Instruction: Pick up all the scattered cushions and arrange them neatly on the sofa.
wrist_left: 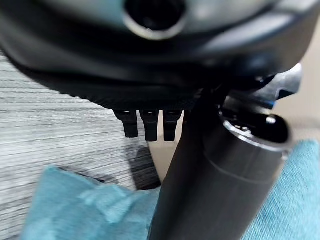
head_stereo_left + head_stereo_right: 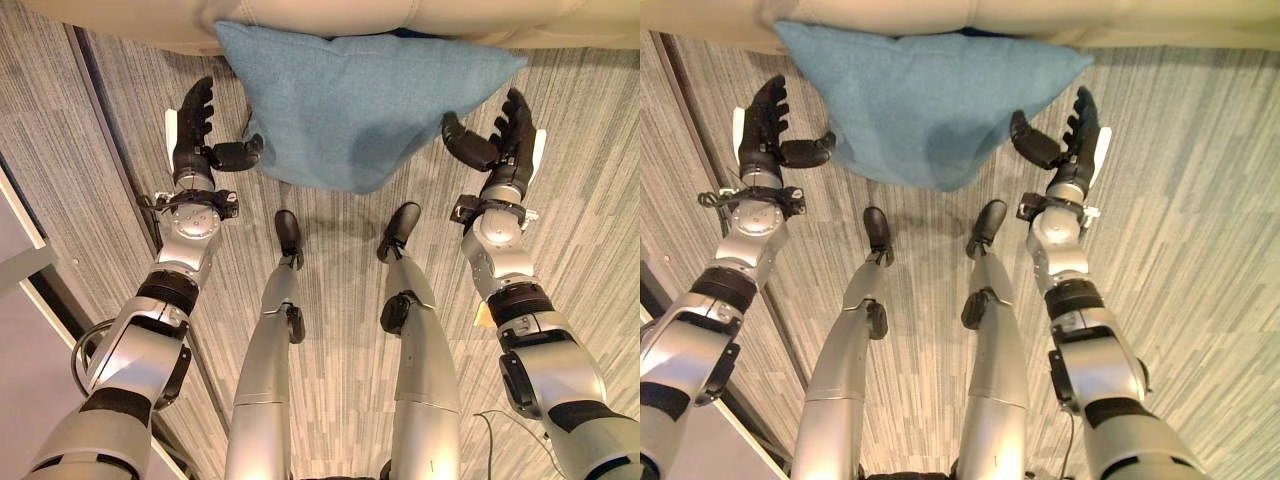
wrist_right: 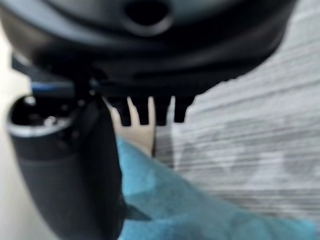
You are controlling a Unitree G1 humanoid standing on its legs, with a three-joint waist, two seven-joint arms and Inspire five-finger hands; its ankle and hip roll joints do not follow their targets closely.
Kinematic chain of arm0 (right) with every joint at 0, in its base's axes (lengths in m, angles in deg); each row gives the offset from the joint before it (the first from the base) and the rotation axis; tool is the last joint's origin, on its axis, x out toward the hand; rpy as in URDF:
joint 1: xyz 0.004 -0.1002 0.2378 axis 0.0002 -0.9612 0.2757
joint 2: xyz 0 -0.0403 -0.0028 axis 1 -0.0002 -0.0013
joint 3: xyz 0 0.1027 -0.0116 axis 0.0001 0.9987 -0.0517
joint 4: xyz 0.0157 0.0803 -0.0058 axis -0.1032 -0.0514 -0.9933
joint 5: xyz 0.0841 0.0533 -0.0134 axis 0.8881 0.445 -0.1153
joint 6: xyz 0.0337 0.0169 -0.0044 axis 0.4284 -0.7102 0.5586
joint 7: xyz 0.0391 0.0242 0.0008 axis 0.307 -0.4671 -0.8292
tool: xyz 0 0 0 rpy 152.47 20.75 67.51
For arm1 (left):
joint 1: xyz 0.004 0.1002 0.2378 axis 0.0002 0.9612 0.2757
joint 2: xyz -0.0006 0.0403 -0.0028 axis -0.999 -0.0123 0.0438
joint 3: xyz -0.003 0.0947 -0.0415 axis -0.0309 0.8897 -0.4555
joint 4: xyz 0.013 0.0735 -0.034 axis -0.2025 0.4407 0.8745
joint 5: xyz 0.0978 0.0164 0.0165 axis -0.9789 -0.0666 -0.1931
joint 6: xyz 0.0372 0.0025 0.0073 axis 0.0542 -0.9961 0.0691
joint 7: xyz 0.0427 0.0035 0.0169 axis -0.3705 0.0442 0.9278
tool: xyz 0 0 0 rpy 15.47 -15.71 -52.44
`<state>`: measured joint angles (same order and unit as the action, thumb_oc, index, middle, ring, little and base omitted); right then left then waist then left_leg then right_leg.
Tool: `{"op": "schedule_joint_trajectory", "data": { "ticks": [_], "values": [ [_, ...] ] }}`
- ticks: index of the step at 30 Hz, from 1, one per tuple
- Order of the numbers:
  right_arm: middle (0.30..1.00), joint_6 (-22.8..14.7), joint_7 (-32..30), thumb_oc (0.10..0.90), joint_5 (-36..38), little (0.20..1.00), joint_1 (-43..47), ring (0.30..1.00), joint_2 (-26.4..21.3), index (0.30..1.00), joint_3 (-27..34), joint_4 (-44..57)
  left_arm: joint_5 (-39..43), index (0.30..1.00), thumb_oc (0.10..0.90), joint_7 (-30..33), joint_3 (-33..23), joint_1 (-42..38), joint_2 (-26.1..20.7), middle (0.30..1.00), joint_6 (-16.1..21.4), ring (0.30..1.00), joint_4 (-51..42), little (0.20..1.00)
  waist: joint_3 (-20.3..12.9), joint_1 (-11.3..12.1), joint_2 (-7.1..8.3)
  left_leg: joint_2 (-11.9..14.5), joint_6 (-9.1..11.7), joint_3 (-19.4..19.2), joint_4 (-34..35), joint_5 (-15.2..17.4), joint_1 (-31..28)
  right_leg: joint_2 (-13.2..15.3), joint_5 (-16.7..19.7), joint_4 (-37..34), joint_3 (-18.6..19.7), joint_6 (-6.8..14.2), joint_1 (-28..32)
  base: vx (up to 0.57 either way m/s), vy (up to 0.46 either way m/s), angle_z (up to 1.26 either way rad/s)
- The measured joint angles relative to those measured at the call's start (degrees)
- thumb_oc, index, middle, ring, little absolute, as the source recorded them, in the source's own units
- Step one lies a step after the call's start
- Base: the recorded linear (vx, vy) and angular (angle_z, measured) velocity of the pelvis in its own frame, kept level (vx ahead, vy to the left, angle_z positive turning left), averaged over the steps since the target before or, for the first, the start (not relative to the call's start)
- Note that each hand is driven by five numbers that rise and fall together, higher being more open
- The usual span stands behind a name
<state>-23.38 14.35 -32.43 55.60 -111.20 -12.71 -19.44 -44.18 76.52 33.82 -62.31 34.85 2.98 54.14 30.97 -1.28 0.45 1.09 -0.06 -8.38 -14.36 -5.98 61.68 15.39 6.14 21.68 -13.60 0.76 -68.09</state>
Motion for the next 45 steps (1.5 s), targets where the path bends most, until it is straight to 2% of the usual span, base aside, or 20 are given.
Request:
{"op": "schedule_joint_trajectory", "data": {
  "ticks": [8,12,15,16,17,19,24,25,26,29,30,32,34,36,39,40,42,43,44,45],
  "values": [
    [0.900,-1.7,2.4,0.800,8.8,0.900,3.6,0.900,-0.1,0.900,-2.0,-0.1,0.0,0.900,0.800,0.4,2.9,-4.9,0.1,0.900,0.0,0.900,-0.1,0.900,0.0,-0.2,-0.02,0.0,0.5,0.7,-0.1,-0.8,3.9,0.0,-0.3,1.3,0.0,-0.5,-4.2,0.01,-0.029,0.03],
    [0.900,-1.9,3.0,0.800,11.0,0.900,6.1,0.900,0.1,0.900,-5.6,-0.1,0.1,0.900,0.800,1.2,3.5,-6.4,0.2,0.900,0.0,0.900,0.0,0.900,-0.1,-0.1,-0.18,0.1,0.6,0.9,-0.3,-0.9,4.8,-0.1,-0.4,1.6,0.0,-0.6,-5.1,0.00,0.000,0.00],
    [0.900,-2.5,2.9,0.800,12.2,0.900,7.4,0.900,1.3,0.900,-6.2,0.0,0.4,0.900,0.800,2.5,4.2,-7.3,2.8,0.900,0.0,0.900,0.0,0.900,-0.1,0.2,-0.19,0.1,0.8,1.1,-0.4,-1.2,5.3,-0.1,-0.4,2.1,0.1,-0.7,-5.7,0.01,-0.030,0.01],
    [0.406,-2.7,2.9,0.471,12.4,0.406,7.5,0.406,2.0,0.406,-6.3,0.0,0.8,0.361,0.441,3.3,4.3,-7.4,4.5,0.361,0.0,0.361,0.0,0.361,-0.1,0.2,-0.17,0.1,0.8,1.2,-0.4,-1.3,5.3,-0.1,-0.4,2.1,0.1,-0.7,-5.7,0.02,-0.057,0.02],
    [0.300,-2.7,2.8,0.400,13.5,0.300,7.7,0.300,2.2,0.300,-6.7,0.2,3.5,0.300,0.400,3.9,2.6,-7.4,6.3,0.300,-0.1,0.300,-0.9,0.300,-0.1,0.2,-0.17,0.1,0.9,1.3,-0.2,-1.6,5.3,-0.1,-0.4,2.2,-0.1,-0.7,-5.7,0.01,-0.069,0.04],
    [0.300,-2.8,2.8,0.400,13.5,0.300,7.4,0.300,2.0,0.300,-6.9,0.8,7.0,0.300,0.400,5.1,1.2,-7.1,6.6,0.300,-0.1,0.300,-3.2,0.300,-0.1,-0.1,-0.17,0.1,0.9,1.7,0.4,-2.2,5.2,-0.1,-0.4,2.3,-0.2,-0.7,-5.6,0.00,-0.039,0.05],
    [0.300,-2.7,3.3,0.400,13.5,0.300,4.8,0.300,0.5,0.300,-7.7,3.1,7.6,0.300,0.400,5.4,-0.2,-4.3,4.1,0.300,-0.5,0.300,-6.1,0.300,-0.1,-0.5,-0.17,0.1,1.0,1.9,1.4,-2.9,3.0,-0.1,-0.2,2.0,-0.4,-0.9,-3.7,0.00,-0.005,0.01],
    [0.300,-2.6,3.6,0.400,13.3,0.300,2.9,0.300,0.5,0.300,-7.7,4.8,7.6,0.300,0.400,5.4,-0.5,-2.2,4.1,0.300,-0.7,0.300,-8.6,0.300,-0.1,-0.6,-0.17,0.0,1.0,1.9,2.1,-3.1,1.5,-0.1,-0.2,1.9,-0.4,-0.9,-2.4,0.00,0.000,0.00],
    [0.300,-3.0,4.1,0.400,12.8,0.300,-1.4,0.300,0.6,0.300,-7.3,7.4,7.5,0.300,0.400,5.4,-1.5,2.7,4.8,0.300,-0.6,0.300,-13.0,0.300,-3.1,-0.8,-0.15,-0.1,1.0,2.0,2.7,-3.3,1.7,-0.1,-0.5,1.9,-0.3,-0.6,-2.7,-0.01,-0.037,0.03],
    [0.300,-2.5,5.1,0.400,11.3,0.300,-6.2,0.300,1.4,0.300,-5.2,11.7,7.4,0.300,0.400,5.1,-4.3,7.6,5.6,0.300,-1.1,0.300,-17.8,0.300,-1.7,-0.9,-0.02,0.0,1.1,2.2,3.8,-3.5,-3.3,-0.3,-0.6,1.3,-0.5,-0.6,2.1,0.00,-0.012,0.01],
    [0.300,-4.0,5.6,0.400,10.3,0.300,-12.7,0.300,2.7,0.300,-5.5,12.5,6.9,0.300,0.400,4.6,-4.1,13.5,8.1,0.300,-0.6,0.300,-18.4,0.300,-9.8,-1.1,-0.52,-0.2,1.3,2.4,3.9,-2.8,-0.6,-0.2,-2.0,1.9,-0.1,1.0,-0.8,0.01,-0.053,0.04],
    [0.300,-4.2,6.5,0.400,9.1,0.300,-18.1,0.300,2.7,0.300,-2.9,19.7,6.2,0.300,0.400,4.2,-4.7,18.1,8.6,0.300,-0.6,0.300,-24.2,0.300,-10.5,-0.9,-0.73,-0.2,1.3,2.6,3.6,-3.0,-1.1,-0.2,-2.1,2.2,-0.2,1.0,-0.1,-0.01,-0.051,0.03],
    [0.300,-4.2,6.8,0.400,8.7,0.300,-21.0,0.300,2.8,0.300,-2.4,21.8,6.1,0.300,0.400,3.0,-4.7,20.6,8.6,0.300,-0.6,0.300,-25.5,0.300,-10.2,-0.9,-0.60,-0.1,1.3,2.6,3.8,-3.1,-3.5,-0.3,-1.8,2.0,-0.5,0.5,2.4,-0.01,-0.065,0.00],
    [0.300,-4.1,6.9,0.400,8.1,0.300,-24.9,0.300,3.9,0.300,-2.5,22.7,5.9,0.300,0.400,2.0,-4.6,24.8,9.8,0.300,-0.6,0.300,-27.0,0.300,-10.1,-1.3,-0.58,0.0,1.4,2.6,4.4,-3.0,-7.8,-0.8,-2.0,1.5,-0.5,0.6,6.7,0.00,-0.072,-0.03],
    [0.300,-4.1,7.3,0.400,6.0,0.300,-34.4,0.300,5.9,0.300,-1.9,25.9,5.1,0.300,0.400,-0.8,-4.5,33.6,11.5,0.300,-0.5,0.300,-29.0,0.300,-10.2,-1.2,-0.51,0.1,1.5,2.7,8.2,-2.9,-19.4,-1.8,-2.2,-2.0,-1.6,1.0,18.0,-0.04,-0.086,-0.08],
    [0.300,-4.1,8.0,0.400,4.5,0.300,-39.9,0.300,6.5,0.300,-1.6,29.0,5.1,0.300,0.400,-2.2,-4.4,38.7,11.8,0.300,-0.2,0.300,-30.8,0.300,-12.0,-1.7,-0.39,0.6,2.3,2.9,9.1,-2.0,-23.7,-2.0,-3.6,-3.2,-2.1,2.0,22.6,0.11,-0.123,-0.06],
    [0.300,-3.7,8.2,0.400,3.5,0.300,-43.1,0.300,6.8,0.300,-1.0,31.2,5.3,0.300,0.400,-3.6,-4.5,41.6,10.8,0.300,-0.1,0.300,-32.3,0.300,-12.2,-1.8,-0.13,1.0,3.0,2.9,9.5,-1.1,-26.8,-2.4,-3.8,-3.9,-2.4,2.1,25.9,0.13,-0.096,-0.08],
    [0.300,-2.9,9.3,0.400,1.5,0.300,-48.1,0.300,6.7,0.300,-1.8,31.9,5.5,0.300,0.400,-5.5,-3.3,47.5,10.2,0.300,-0.1,0.300,-33.3,0.300,-13.6,-2.3,-0.05,1.7,3.0,3.1,10.7,-0.5,-34.2,-3.4,-4.1,-6.8,-3.2,2.3,33.9,0.19,-0.101,-0.11],
    [0.300,-2.8,9.4,0.400,0.9,0.300,-49.0,0.300,6.5,0.300,-1.5,32.0,5.7,0.300,0.400,-5.8,-3.0,48.5,9.6,0.300,-0.1,0.300,-33.4,0.300,-15.3,-2.5,-0.26,2.0,3.3,3.0,11.0,0.4,-34.9,-3.6,-4.4,-6.7,-3.3,2.4,34.5,0.20,-0.103,-0.14],
    [0.300,-2.7,9.6,0.400,0.1,0.300,-49.3,0.300,6.2,0.300,-1.3,32.0,5.7,0.300,0.400,-6.4,-3.0,49.4,9.4,0.300,-0.1,0.300,-33.7,0.300,-15.5,-2.6,-0.22,2.2,3.6,2.8,10.6,0.6,-36.6,-3.8,-4.6,-6.8,-3.3,2.5,36.3,0.16,-0.078,-0.14]
  ]
}}
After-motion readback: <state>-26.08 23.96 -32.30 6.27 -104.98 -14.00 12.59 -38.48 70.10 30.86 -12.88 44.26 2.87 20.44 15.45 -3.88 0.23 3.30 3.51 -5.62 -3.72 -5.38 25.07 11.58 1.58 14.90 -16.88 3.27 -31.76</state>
